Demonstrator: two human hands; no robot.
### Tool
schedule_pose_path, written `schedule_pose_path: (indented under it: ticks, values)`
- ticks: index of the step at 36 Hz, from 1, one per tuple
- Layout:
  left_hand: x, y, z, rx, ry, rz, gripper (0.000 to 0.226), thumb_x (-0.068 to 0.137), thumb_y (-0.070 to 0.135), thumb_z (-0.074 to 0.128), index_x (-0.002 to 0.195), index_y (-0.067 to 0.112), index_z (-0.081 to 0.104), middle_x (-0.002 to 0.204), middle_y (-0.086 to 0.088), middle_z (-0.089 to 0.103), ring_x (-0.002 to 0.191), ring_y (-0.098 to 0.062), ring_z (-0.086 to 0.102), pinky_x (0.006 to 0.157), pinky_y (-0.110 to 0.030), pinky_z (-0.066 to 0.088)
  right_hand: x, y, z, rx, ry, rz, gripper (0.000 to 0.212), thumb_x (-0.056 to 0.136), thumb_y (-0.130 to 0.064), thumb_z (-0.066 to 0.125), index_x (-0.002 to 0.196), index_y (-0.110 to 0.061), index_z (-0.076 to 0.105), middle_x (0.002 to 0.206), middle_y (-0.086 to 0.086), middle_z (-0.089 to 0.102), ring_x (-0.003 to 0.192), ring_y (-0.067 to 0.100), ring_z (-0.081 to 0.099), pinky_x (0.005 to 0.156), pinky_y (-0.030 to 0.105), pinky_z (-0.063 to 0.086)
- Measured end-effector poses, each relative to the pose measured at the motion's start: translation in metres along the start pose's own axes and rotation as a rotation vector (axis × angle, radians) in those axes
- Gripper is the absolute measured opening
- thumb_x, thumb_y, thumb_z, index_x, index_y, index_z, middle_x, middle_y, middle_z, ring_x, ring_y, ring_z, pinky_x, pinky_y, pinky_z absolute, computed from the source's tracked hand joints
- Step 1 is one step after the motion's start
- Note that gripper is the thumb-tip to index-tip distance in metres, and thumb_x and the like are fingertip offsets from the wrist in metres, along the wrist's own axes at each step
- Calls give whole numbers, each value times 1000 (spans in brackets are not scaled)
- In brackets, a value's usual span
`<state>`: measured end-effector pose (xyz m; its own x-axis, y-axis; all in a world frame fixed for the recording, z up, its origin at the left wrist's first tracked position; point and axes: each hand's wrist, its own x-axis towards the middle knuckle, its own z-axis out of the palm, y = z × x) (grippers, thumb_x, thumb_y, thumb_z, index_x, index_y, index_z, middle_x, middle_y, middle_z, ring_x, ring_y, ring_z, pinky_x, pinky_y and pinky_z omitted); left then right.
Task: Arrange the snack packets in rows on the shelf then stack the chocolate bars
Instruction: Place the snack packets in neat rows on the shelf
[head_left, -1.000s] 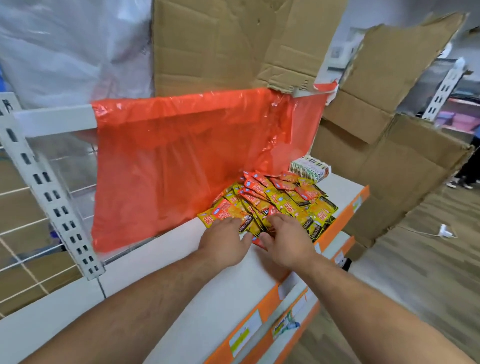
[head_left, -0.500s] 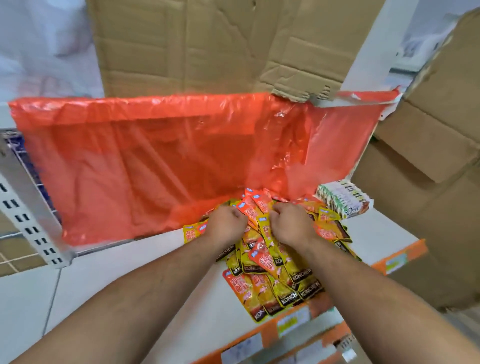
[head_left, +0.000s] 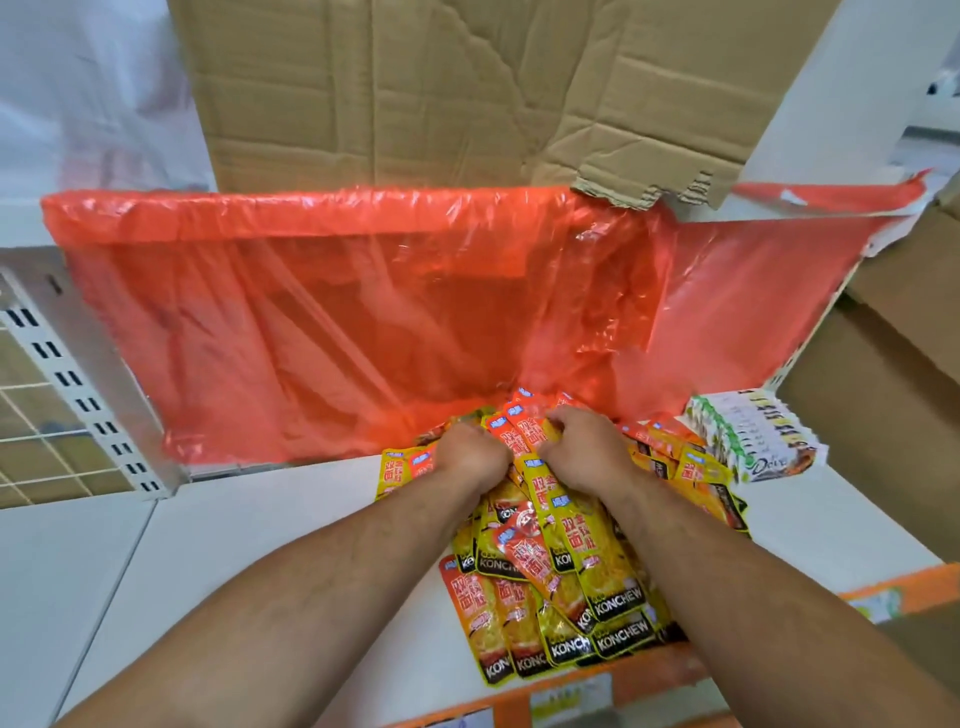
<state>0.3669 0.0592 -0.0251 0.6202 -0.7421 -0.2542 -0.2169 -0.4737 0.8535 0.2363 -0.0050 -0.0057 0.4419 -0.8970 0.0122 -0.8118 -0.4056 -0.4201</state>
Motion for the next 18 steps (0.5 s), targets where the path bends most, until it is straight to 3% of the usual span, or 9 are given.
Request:
schedule_pose_path:
  ticks: [2,4,9,13,18]
  values:
    - [0,0,-1,-48,18,-7,8,78,8,63,72,3,67,69,-17,71,64,-31,70,58,-42,58,2,-2,0,21,2,-20,52,88,-35,67,138,-28,57,131,4,65,124,27,55,101,34,46]
    - [-5,3,-4,-171,7,-16,18,79,1,57,63,9,58,58,-17,66,54,-29,65,56,-38,53,5,-5,0,47,2,-31,51,89,-37,67,138,-31,56,127,0,67,120,25,59,96,34,48]
    - [-10,3,-17,-346,44,-7,11,82,8,50,73,14,54,53,-12,59,40,-20,52,47,-27,44,16,-19,6,234,8,-24,52,84,-36,75,132,-26,58,122,-2,67,111,22,62,91,31,47]
    - [-9,-3,-33,-359,149,25,12,83,11,52,72,16,53,57,-5,55,44,-16,49,46,-25,41,24,-36,13,385,12,-20,60,77,-25,82,131,-19,58,120,0,67,109,22,64,95,35,49]
    - [-10,-15,-52,-344,267,41,17,87,12,50,72,19,52,69,-5,59,62,-22,53,57,-32,44,27,-52,20,481,69,-68,32,76,-5,74,99,-24,63,92,-6,67,86,19,66,74,32,52]
